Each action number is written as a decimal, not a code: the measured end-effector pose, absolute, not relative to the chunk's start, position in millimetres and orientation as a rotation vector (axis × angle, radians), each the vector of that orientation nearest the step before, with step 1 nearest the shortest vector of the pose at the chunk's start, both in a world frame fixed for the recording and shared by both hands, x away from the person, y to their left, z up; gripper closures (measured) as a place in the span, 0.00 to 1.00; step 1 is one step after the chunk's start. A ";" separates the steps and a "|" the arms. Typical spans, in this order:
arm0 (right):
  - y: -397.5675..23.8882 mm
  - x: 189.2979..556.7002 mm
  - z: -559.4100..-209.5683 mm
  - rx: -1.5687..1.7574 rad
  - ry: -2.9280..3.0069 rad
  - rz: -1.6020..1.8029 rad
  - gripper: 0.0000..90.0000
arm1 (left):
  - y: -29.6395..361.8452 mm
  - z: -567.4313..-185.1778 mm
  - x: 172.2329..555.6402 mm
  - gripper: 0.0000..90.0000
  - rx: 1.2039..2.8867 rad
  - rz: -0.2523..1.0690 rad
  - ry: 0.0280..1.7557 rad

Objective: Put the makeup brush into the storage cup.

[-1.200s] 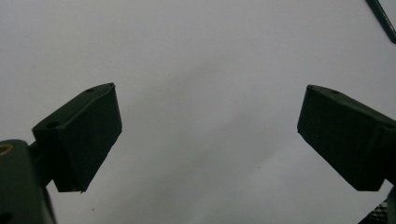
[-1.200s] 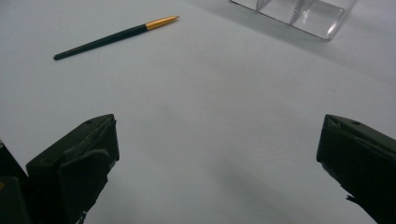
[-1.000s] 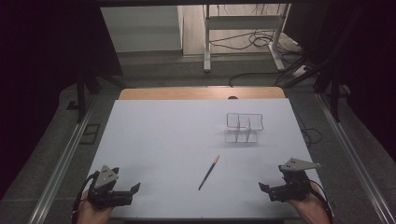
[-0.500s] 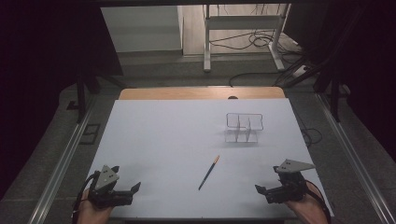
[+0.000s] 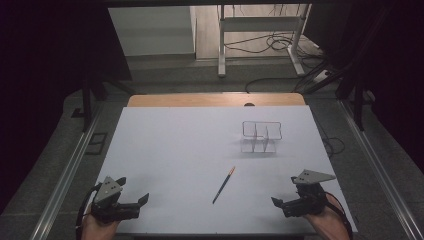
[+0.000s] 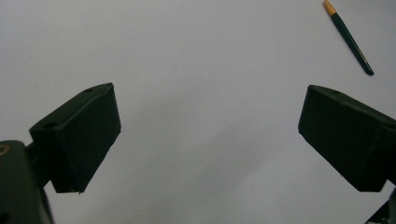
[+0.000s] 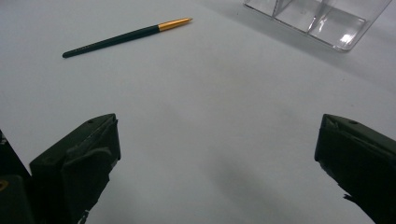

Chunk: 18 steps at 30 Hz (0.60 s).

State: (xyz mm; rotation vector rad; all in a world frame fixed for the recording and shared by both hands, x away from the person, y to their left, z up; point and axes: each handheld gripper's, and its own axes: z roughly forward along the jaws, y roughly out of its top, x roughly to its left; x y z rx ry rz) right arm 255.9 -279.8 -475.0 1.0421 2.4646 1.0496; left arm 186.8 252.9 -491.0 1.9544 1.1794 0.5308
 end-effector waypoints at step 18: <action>-258.9 260.6 -466.6 1.011 2.509 1.034 0.02 | 252.7 -492.6 187.9 0.07 1.960 0.526 1.176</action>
